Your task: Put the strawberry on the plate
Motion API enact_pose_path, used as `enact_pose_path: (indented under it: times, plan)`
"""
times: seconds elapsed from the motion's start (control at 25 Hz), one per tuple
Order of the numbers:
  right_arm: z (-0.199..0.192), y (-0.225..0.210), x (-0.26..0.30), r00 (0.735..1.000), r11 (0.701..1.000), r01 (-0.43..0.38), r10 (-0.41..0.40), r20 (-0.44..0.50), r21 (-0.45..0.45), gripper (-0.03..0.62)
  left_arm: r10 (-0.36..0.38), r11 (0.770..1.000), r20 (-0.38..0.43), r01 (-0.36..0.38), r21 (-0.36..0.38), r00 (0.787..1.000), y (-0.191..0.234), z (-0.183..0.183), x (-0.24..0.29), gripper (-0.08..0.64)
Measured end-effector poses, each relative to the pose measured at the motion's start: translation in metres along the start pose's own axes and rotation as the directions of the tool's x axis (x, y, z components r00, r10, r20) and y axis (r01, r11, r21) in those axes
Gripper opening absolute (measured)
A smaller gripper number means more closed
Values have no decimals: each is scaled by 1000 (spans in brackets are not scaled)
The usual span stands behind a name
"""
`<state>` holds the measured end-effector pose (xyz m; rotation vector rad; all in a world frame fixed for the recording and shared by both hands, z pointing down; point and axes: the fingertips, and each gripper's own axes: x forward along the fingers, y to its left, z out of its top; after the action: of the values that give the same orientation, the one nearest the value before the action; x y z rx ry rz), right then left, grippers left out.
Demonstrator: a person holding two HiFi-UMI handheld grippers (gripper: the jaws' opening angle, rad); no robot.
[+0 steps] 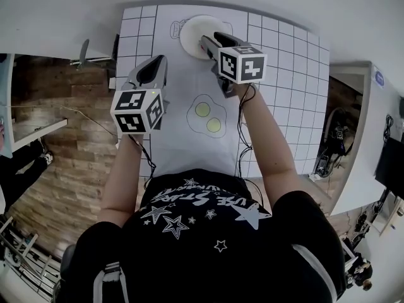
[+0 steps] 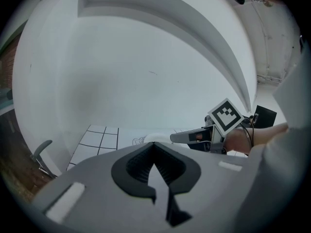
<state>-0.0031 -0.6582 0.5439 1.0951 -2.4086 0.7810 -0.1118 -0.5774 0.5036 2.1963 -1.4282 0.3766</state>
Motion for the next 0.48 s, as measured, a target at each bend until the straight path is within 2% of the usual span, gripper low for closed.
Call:
enact_pose_path:
  times: [0.4,0.48]
  plan:
    - [15,20,-45,998,999,34,-32,57,-31,156,-3,1000,58,2,11,998,-14,11,-39,9]
    - [19,27,-57,996,999,39,-36,85,-31,110,-6,1000,69,5,13,998,-17,10,-51,9]
